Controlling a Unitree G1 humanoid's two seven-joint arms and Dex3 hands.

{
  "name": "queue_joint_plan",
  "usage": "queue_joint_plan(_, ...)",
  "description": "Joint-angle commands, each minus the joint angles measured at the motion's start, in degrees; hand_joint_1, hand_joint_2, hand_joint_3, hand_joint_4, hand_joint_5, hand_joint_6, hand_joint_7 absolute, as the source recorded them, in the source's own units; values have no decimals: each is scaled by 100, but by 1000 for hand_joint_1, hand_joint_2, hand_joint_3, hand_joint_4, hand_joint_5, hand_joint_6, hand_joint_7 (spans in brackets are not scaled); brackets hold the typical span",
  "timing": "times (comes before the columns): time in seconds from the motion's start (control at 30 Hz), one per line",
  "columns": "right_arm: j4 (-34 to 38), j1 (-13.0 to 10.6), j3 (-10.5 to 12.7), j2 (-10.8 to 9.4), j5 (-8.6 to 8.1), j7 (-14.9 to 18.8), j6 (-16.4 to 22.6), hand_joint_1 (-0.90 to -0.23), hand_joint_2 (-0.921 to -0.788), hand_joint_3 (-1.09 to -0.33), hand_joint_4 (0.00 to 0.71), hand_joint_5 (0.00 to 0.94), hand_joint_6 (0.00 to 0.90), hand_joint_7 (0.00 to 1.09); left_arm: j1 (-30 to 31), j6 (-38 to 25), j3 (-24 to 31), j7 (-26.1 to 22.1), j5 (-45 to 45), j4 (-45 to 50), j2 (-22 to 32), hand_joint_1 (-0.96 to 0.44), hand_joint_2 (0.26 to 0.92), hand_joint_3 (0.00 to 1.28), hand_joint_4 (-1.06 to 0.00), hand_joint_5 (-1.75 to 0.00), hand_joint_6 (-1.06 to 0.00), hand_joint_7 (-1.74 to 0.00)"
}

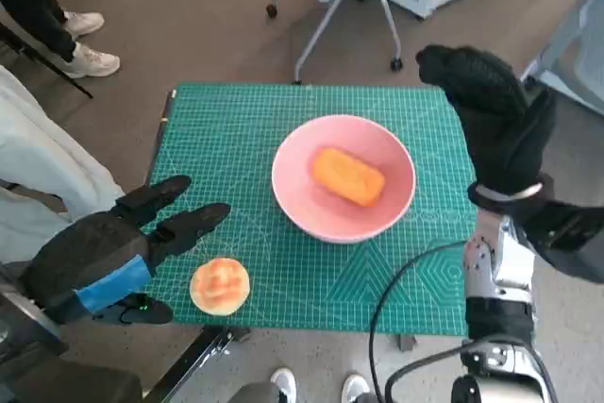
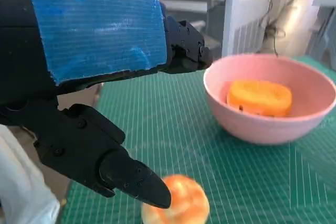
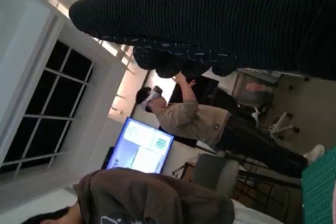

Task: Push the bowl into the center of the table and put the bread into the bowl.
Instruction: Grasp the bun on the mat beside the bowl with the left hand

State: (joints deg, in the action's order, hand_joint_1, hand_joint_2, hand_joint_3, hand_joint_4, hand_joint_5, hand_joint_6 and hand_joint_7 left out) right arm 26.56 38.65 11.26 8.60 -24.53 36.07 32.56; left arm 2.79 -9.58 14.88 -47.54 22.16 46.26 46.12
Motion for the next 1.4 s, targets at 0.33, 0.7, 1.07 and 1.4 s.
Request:
queue_joint_plan(0.33, 38, -8, -41, 52, 32, 65, -110, -668, -921, -847, 147, 0, -1, 466, 246, -11, -704, 288, 302, -322, -112, -526, 684, 1, -198, -13, -322, -13)
queue_joint_plan(0.7, -12, -5, -9, 102, 1, 85, -187, -672, -921, -844, 147, 1, -1, 463, 183, 47, -1196, 532, 463, -702, -227, -507, 691, 2, -206, -5, -314, -3)
queue_joint_plan(1.07, 13, 3, 47, 133, -40, 130, -214, -677, -921, -835, 151, 2, -1, 467, 119, 135, -1505, 745, 466, -1187, -308, -358, 674, 2, -202, -2, -296, -1)
queue_joint_plan(1.4, 8, -7, 83, 145, -72, 153, -254, -685, -921, -826, 153, 3, 0, 470, 87, -438, -1732, 482, 556, -1190, -283, 79, 671, 9, -122, -1, -253, 0)
